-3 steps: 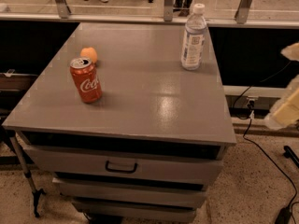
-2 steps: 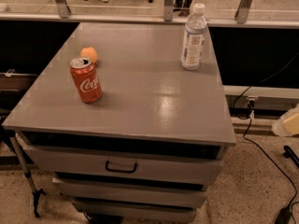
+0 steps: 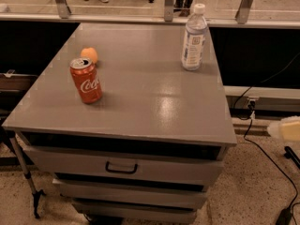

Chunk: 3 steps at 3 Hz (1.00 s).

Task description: Move blue plastic bottle near coke can

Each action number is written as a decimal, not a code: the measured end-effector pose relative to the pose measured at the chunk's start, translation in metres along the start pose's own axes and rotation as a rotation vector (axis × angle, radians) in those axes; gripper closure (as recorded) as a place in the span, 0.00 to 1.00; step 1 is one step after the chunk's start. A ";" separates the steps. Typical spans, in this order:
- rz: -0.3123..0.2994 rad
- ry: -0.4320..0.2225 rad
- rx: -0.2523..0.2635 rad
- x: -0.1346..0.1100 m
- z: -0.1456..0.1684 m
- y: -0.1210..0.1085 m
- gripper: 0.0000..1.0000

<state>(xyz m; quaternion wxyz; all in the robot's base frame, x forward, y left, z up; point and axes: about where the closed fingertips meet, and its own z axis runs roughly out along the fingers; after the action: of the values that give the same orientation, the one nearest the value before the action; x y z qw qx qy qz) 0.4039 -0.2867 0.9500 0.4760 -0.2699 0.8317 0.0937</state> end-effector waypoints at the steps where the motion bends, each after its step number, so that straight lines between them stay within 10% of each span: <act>1: 0.091 -0.099 0.096 -0.006 0.006 -0.005 0.00; 3: 0.115 -0.131 0.145 -0.009 0.019 -0.010 0.00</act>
Offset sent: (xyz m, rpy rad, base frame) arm 0.0371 0.0047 -0.0156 0.1276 -0.1354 -0.2190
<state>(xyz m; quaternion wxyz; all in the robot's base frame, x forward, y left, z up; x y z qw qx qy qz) 0.4268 -0.2835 0.9484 0.5415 -0.1801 0.8175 0.0779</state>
